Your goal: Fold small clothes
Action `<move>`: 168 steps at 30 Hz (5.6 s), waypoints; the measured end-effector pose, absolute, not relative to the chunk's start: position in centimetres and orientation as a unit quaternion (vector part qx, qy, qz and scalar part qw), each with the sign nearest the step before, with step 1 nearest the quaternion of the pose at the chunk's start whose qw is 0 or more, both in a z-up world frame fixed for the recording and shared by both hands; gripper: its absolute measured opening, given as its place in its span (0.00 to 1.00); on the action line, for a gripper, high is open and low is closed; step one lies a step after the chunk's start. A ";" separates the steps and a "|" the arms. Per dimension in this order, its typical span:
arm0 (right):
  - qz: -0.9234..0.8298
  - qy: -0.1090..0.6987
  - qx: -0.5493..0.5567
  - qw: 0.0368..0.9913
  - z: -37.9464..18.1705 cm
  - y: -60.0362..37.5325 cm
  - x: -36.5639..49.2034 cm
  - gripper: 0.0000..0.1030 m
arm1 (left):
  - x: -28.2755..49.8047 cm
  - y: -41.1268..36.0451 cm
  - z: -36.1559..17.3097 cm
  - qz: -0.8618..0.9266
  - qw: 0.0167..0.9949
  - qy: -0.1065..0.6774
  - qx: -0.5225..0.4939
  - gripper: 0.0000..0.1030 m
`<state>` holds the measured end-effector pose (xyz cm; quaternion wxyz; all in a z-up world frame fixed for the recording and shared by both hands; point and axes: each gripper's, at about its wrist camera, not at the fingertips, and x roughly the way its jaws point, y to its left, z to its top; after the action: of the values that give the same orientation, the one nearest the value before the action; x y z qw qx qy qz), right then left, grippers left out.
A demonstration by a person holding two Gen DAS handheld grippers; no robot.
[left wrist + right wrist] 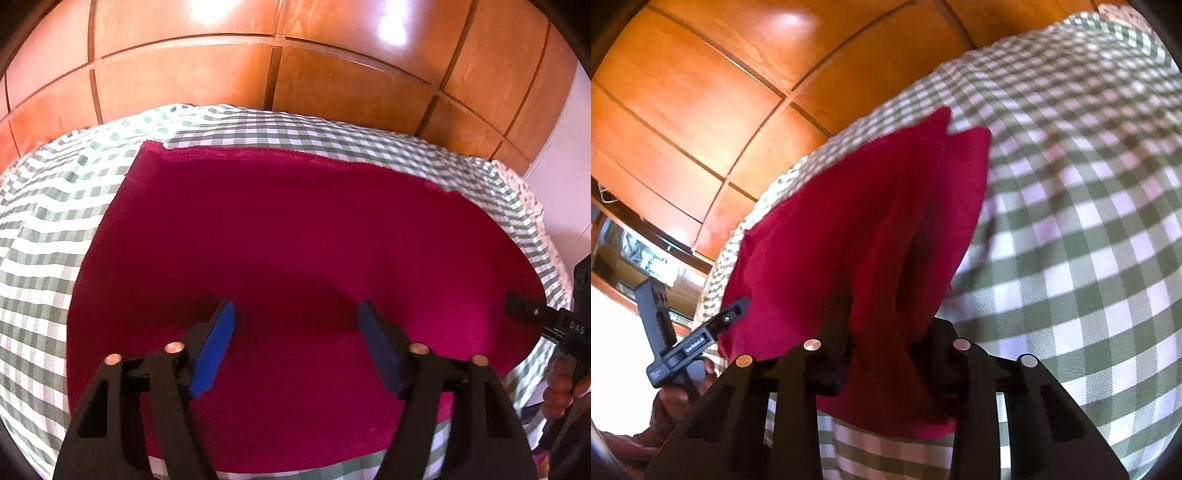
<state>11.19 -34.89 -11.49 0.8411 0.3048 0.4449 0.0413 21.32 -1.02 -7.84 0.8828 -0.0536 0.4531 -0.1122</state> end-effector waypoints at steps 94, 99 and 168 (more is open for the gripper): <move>0.129 0.512 -0.002 0.849 -12.5 -10.8 30.7 0.72 | 22.0 11.6 -8.6 -0.012 0.891 0.442 -0.103 0.41; 0.135 0.494 -0.001 0.859 -12.2 -11.2 29.8 0.78 | 21.3 11.4 -8.5 -0.009 0.899 0.428 -0.090 0.46; -0.193 0.356 0.163 0.900 -5.3 -38.6 8.4 0.52 | 28.6 -20.6 -8.5 -0.325 0.844 0.425 0.028 0.28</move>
<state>8.45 -38.57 -5.32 0.8997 0.1634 0.3559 -0.1929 28.65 -20.64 -8.49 0.8444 0.0276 0.4246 -0.3254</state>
